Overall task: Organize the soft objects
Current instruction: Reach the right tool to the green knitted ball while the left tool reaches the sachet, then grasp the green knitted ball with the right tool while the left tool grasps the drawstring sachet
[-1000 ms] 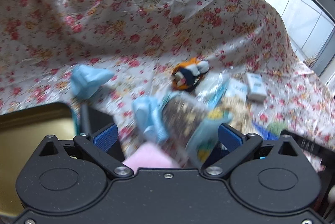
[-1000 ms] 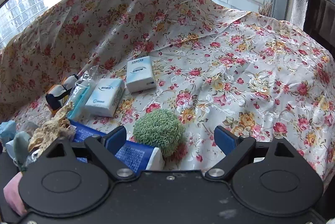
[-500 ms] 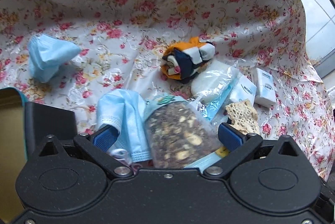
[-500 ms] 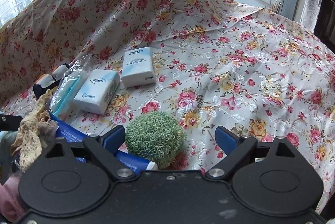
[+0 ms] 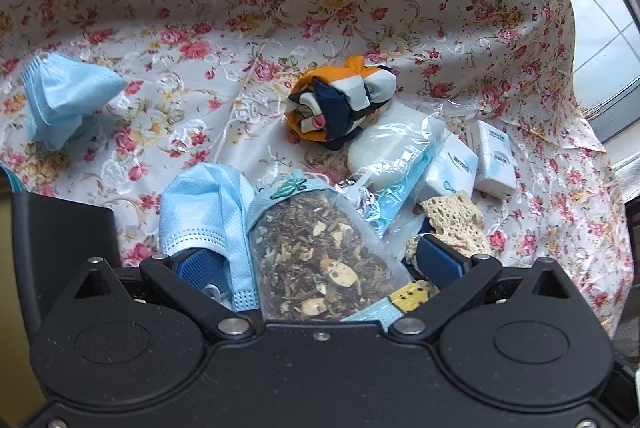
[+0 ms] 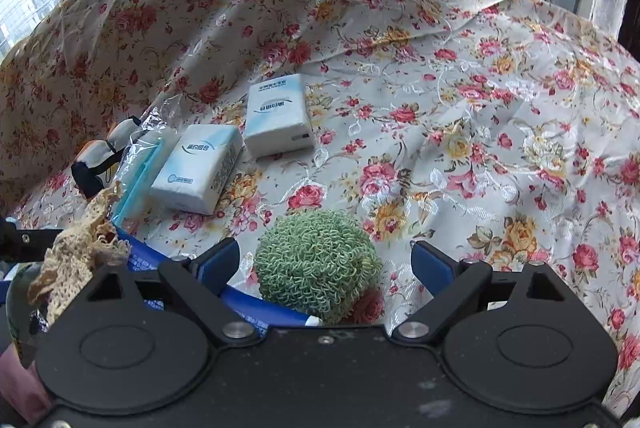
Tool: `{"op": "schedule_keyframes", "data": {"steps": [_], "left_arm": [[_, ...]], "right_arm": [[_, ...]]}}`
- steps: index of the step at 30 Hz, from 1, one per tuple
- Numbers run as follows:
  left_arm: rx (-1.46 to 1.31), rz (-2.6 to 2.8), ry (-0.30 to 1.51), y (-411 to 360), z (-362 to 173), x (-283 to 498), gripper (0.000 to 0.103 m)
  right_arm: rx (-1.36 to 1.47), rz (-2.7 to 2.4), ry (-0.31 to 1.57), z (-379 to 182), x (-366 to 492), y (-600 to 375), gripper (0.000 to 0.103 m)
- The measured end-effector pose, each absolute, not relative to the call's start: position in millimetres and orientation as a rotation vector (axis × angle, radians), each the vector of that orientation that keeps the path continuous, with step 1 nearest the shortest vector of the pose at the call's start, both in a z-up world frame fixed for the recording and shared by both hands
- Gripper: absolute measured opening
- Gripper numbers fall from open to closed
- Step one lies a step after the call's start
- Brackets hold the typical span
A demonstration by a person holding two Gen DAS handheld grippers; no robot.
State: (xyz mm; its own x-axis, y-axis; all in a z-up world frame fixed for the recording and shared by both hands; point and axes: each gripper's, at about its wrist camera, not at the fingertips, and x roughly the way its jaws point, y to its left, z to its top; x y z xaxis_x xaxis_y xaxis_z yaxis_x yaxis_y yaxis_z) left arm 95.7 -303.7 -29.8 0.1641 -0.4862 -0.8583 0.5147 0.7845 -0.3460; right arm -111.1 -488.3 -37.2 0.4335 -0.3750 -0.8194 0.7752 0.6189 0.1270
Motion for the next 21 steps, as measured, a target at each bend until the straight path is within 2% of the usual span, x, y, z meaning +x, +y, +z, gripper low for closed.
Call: {"op": "schedule_keyframes", "data": {"steps": [2, 3, 4, 5, 7, 9, 15, 21], "left_arm": [[0.006, -0.716, 1.232, -304.3, -31.8, 97.9, 0.098], [-0.003, -0.717, 1.237, -304.2, -32.2, 98.5, 0.096], [-0.01, -0.721, 1.239, -303.9, -32.6, 98.7, 0.09], [-0.015, -0.725, 1.239, -304.1, -32.9, 98.8, 0.086], [-0.019, -0.738, 1.237, -303.7, -32.8, 98.5, 0.065], [-0.018, -0.751, 1.219, -302.6, -29.7, 97.2, 0.053], [0.022, -0.77, 1.169, -302.0, -17.4, 91.3, 0.042], [0.03, -0.796, 1.112, -296.5, 1.1, 81.3, 0.038]], "right_arm": [[0.569, -0.761, 0.848, -39.7, -112.8, -491.6, 0.09], [0.583, -0.76, 0.847, -41.0, -113.6, -492.9, 0.084], [0.599, -0.753, 0.847, -42.5, -114.4, -493.8, 0.079], [0.616, -0.738, 0.846, -43.7, -115.2, -495.2, 0.066], [0.645, -0.728, 0.836, -43.4, -117.0, -497.4, 0.064], [0.652, -0.726, 0.826, -41.4, -118.8, -497.6, 0.062], [0.653, -0.765, 0.745, -25.9, -134.8, -499.2, 0.062], [0.626, -0.818, 0.694, -5.4, -155.4, -500.2, 0.062]]}}
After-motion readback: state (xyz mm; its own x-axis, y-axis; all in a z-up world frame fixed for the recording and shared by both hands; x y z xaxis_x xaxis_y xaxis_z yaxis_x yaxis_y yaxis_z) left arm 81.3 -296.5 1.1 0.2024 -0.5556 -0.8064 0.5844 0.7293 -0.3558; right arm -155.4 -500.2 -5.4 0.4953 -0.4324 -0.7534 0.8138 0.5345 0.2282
